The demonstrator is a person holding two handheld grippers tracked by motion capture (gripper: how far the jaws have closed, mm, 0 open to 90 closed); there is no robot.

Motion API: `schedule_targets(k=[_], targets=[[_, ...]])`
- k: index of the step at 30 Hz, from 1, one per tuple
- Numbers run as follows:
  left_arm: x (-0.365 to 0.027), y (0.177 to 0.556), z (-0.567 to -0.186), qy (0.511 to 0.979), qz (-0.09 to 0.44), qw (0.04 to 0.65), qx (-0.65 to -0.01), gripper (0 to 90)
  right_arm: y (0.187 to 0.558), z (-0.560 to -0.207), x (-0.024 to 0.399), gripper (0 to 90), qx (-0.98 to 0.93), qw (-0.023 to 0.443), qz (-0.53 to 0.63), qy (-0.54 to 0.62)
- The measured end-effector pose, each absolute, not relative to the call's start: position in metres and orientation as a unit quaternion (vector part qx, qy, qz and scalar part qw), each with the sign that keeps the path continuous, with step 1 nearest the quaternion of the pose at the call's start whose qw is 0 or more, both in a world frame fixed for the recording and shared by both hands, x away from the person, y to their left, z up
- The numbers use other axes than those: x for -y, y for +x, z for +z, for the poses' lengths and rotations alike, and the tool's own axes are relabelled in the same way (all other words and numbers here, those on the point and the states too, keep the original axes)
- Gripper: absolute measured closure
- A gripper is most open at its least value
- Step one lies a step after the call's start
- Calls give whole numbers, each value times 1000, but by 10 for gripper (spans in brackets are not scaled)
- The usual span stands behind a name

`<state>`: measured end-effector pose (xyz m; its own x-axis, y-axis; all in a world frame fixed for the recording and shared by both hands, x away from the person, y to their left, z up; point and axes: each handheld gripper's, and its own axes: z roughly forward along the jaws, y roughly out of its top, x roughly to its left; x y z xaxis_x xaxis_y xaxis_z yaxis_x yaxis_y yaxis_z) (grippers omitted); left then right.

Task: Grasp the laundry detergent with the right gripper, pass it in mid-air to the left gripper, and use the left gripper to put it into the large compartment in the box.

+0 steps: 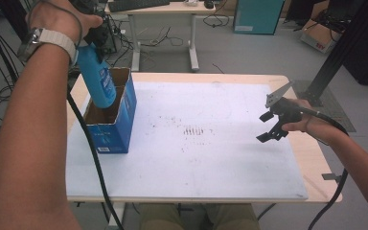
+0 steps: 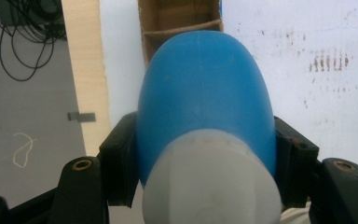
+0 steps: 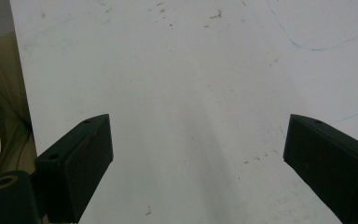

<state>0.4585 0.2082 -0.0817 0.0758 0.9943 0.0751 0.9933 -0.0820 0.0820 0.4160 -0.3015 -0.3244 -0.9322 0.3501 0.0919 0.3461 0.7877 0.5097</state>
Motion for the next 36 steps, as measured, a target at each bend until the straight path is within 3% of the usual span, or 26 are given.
schedule_targets(k=[36], targets=[[-225,473,-200,739,61,-17,-671,375,417,-337,303,72,-943,1,266,200]])
